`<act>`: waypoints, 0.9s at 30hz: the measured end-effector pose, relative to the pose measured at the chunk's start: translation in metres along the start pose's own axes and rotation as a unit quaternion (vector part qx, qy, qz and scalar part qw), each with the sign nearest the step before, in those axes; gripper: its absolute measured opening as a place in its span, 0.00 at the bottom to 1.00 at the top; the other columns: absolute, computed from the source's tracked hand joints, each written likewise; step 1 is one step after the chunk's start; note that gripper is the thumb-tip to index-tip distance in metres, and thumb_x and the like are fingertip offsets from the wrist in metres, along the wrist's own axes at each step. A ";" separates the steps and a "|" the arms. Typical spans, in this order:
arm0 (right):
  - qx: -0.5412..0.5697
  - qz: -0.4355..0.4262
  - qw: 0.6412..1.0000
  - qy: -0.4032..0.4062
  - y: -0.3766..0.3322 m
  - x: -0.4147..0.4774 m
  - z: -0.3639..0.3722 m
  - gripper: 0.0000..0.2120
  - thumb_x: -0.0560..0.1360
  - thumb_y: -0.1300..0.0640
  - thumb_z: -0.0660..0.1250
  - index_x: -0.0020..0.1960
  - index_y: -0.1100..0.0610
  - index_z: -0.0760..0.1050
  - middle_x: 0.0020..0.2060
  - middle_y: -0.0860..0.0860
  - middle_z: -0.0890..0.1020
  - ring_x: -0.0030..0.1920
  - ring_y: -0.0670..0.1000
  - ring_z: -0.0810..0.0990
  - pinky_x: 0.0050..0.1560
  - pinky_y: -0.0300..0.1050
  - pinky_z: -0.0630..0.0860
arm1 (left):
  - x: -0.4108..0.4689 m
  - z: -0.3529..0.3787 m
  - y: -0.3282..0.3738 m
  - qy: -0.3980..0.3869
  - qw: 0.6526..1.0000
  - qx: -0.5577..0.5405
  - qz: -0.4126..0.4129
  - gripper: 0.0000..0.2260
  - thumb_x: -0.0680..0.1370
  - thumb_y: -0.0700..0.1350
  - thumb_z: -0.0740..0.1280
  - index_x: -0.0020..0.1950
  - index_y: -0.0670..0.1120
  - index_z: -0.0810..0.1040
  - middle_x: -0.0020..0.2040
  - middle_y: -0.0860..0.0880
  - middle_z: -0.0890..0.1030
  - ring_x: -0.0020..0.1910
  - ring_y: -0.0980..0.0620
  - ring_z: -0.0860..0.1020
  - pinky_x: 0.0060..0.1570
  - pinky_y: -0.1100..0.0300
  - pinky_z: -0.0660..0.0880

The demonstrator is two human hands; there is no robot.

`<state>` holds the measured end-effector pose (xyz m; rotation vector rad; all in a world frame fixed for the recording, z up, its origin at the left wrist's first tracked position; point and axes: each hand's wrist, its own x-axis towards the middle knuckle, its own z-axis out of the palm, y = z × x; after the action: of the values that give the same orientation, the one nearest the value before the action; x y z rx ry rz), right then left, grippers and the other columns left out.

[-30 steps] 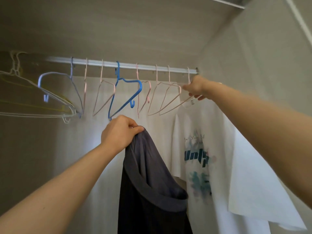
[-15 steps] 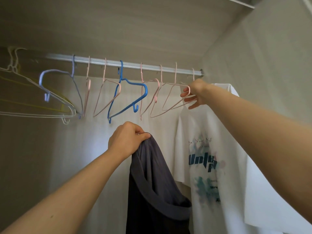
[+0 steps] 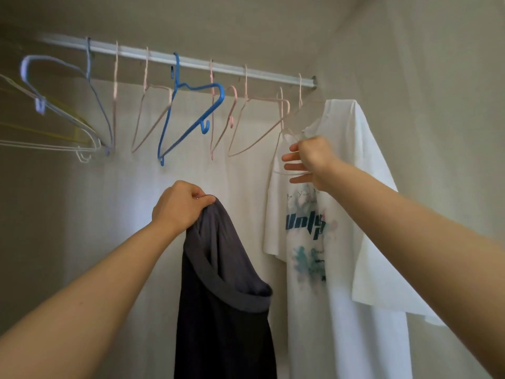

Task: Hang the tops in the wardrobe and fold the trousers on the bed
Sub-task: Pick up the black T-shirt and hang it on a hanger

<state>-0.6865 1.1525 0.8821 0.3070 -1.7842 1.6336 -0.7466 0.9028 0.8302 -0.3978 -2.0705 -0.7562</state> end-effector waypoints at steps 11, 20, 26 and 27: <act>0.090 0.164 0.979 -0.079 0.097 -0.090 -0.007 0.12 0.82 0.57 0.55 0.53 0.60 0.76 0.38 0.55 0.85 0.42 0.55 0.86 0.41 0.56 0.83 | -0.037 0.031 -0.063 -0.070 0.995 0.020 -0.073 0.12 0.78 0.52 0.69 0.39 0.48 0.83 0.39 0.51 0.82 0.41 0.51 0.78 0.43 0.56 0.72; 0.144 0.172 0.965 -0.132 0.139 -0.142 -0.012 0.14 0.82 0.52 0.59 0.51 0.61 0.78 0.29 0.54 0.81 0.38 0.57 0.86 0.37 0.49 0.82 | -0.082 0.055 -0.134 -0.100 0.981 0.023 -0.167 0.12 0.78 0.50 0.69 0.36 0.48 0.81 0.39 0.47 0.82 0.41 0.47 0.79 0.45 0.54 0.75; 0.106 0.158 0.968 -0.161 0.161 -0.158 -0.014 0.13 0.81 0.52 0.62 0.48 0.60 0.81 0.25 0.54 0.76 0.26 0.53 0.80 0.32 0.44 0.79 | -0.113 0.055 -0.177 -0.103 0.963 0.076 -0.235 0.15 0.78 0.49 0.68 0.32 0.50 0.78 0.31 0.49 0.76 0.35 0.46 0.75 0.41 0.55 0.74; 0.101 0.160 0.967 -0.173 0.164 -0.160 -0.013 0.13 0.81 0.52 0.62 0.47 0.59 0.82 0.24 0.54 0.76 0.25 0.53 0.80 0.32 0.43 0.79 | -0.116 0.054 -0.183 -0.100 0.961 0.079 -0.245 0.15 0.78 0.48 0.68 0.32 0.50 0.77 0.31 0.49 0.76 0.35 0.46 0.75 0.40 0.56 0.73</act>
<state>-0.6623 1.1515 0.6538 0.4358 -2.0064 2.1023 -0.8119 0.7977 0.6440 0.1457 -2.4376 -0.8524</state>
